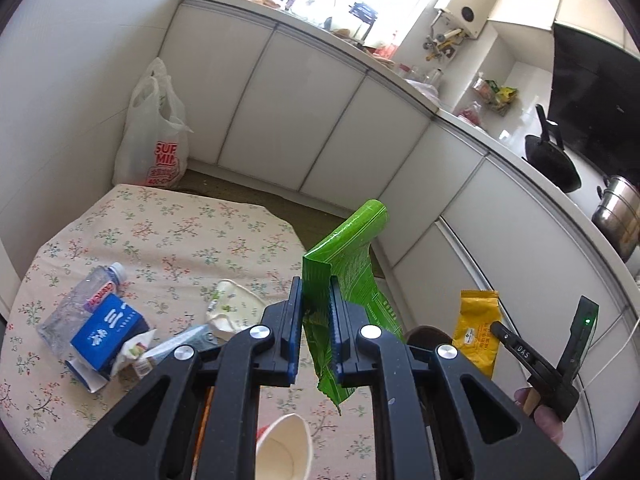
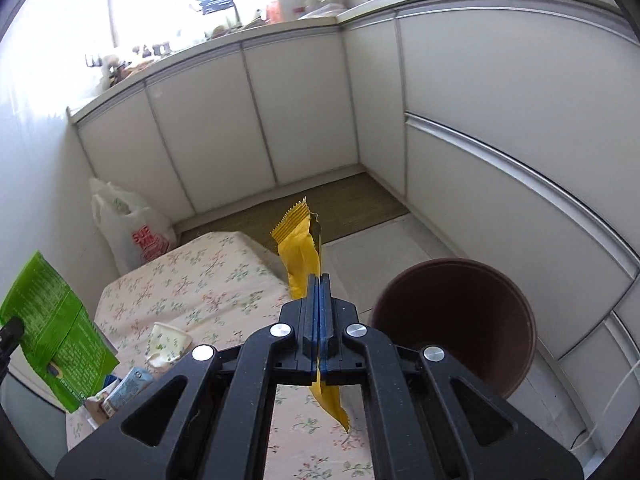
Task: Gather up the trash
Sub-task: 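Carry both items over the brown bin and open both tools to drop them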
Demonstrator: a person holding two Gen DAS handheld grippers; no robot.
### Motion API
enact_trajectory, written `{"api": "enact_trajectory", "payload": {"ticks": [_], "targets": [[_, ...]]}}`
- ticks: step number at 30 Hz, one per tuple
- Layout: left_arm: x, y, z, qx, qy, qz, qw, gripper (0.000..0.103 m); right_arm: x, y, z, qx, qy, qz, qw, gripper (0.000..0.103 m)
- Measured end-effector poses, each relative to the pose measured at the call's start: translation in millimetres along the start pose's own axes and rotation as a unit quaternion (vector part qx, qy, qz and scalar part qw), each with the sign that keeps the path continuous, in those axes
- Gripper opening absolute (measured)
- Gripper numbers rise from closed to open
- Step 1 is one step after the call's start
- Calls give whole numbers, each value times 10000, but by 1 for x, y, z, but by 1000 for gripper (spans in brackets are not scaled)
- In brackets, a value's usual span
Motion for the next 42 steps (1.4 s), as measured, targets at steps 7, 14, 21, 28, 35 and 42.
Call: {"api": "enact_trajectory", "payload": {"ticks": [7,14,21,28,35,42], "targets": [[101,-45,0,-158,-180,734,9970,12,82,5,-24,178,-671,541,9961,0],[195,-101,14,-490,-473,1194,9905,12,142,-1,-31,133,-1333,716,9884,0],[247,-151,35,-832,-812,1211,9858,12,171,-7,-32,24,-1597,812,9838,5],[254,-176,48,-1102,-806,1202,9833,13,196,-6,-29,-25,-1861,841,9789,24],[255,-188,56,-1286,-774,1119,9823,14,200,-6,-36,116,-1980,933,9757,46],[252,-188,56,-1305,-756,1035,9831,30,201,-4,-37,217,-1928,1087,9750,62]]}}
Point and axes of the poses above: each gripper's, at about its wrist camera, not at the fingertips, and y roughly against the way its jaws point, x to its right, z to its underside, the point moved 5 cm from there along -y, roughly the way its jaws point, and after that the axes turned 10 degrees about -y, right-handed, at the moved point
